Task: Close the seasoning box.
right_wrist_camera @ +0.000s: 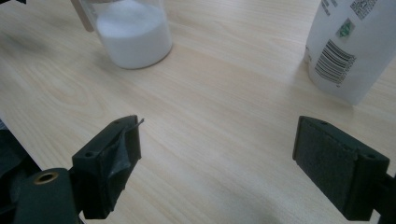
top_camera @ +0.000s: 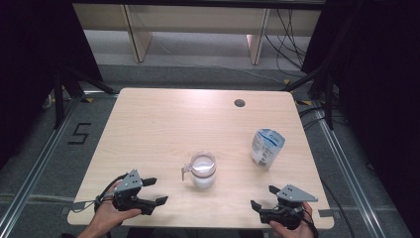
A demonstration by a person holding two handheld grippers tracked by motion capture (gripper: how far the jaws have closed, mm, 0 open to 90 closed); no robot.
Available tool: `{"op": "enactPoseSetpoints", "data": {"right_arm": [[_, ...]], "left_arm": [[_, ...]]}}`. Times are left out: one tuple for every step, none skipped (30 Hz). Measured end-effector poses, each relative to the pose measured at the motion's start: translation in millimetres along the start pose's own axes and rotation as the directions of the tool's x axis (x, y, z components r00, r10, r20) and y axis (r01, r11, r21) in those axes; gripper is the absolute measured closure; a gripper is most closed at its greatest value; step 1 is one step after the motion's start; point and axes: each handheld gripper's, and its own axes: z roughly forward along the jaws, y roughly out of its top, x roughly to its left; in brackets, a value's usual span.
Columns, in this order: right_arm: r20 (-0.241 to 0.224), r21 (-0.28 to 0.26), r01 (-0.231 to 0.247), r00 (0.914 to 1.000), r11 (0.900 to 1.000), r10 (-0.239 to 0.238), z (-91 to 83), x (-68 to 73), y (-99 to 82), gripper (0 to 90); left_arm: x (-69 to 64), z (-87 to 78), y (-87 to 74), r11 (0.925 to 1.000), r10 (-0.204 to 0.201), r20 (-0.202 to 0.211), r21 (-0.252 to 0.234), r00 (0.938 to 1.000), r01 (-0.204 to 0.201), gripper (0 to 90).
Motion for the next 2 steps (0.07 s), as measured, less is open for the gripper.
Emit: {"op": "enactPoseSetpoints", "data": {"right_arm": [[0.012, -0.003, 0.011, 0.9999, 0.9999, -0.011, -0.4, -1.3, -0.1, 16.0], [0.010, -0.003, -0.003, 0.9999, 1.0000, 0.003, 0.1, -1.6, -0.7, 16.0]], "left_arm": [[0.2, 0.1, 0.0, 1.0000, 0.002, -0.005, 0.006, 1.0000, -0.002, 21.8], [0.5, 0.2, 0.0, 0.9999, 0.006, -0.008, 0.016, 1.0000, -0.006, 21.4]]}}
